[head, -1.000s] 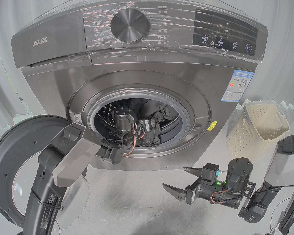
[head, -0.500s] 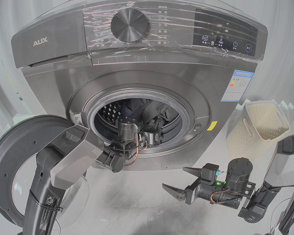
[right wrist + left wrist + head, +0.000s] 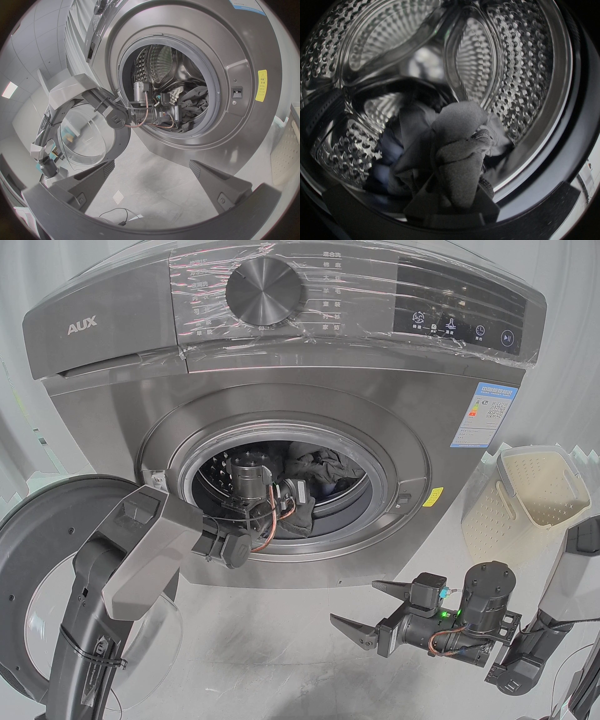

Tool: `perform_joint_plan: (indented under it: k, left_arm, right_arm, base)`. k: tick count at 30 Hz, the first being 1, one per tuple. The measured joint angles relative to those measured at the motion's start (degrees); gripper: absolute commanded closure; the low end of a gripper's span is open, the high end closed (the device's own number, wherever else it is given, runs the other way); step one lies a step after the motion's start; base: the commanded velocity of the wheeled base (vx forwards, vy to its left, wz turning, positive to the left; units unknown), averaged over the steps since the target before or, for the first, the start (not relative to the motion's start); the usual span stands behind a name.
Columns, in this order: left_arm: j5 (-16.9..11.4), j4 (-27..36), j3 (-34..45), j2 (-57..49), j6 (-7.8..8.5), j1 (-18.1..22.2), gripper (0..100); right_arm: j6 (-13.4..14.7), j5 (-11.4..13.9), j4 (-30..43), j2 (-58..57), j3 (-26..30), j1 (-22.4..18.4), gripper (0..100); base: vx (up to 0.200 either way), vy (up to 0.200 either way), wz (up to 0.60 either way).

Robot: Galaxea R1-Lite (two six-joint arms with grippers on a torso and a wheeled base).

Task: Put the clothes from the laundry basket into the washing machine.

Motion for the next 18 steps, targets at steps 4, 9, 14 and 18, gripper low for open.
perform_joint_plan:
  k: [4,9,14,18]
  left_arm:
    - [2.39,-0.66,-6.73,1.34,-1.02,0.83,100]
    - [5.56,-3.05,-13.45,4.57,-2.22,1.68,100]
    - [6.02,-4.83,-15.32,6.8,-2.5,1.85,100]
    - [6.07,-5.01,-15.57,7.58,-2.46,1.96,0]
  right_arm:
    - [0.0,0.0,-0.01,0.0,-0.06,0.02,0]
    - [0.0,0.0,-0.01,0.0,0.0,-0.01,0]
    - [0.0,0.02,-0.01,0.02,0.2,0.0,0]
    - [0.0,0.02,-0.01,0.02,0.26,0.02,0]
  base:
    - [0.0,0.0,0.0]
    - [0.0,0.0,0.0]
    - [0.0,0.0,0.0]
    - [0.0,0.0,0.0]
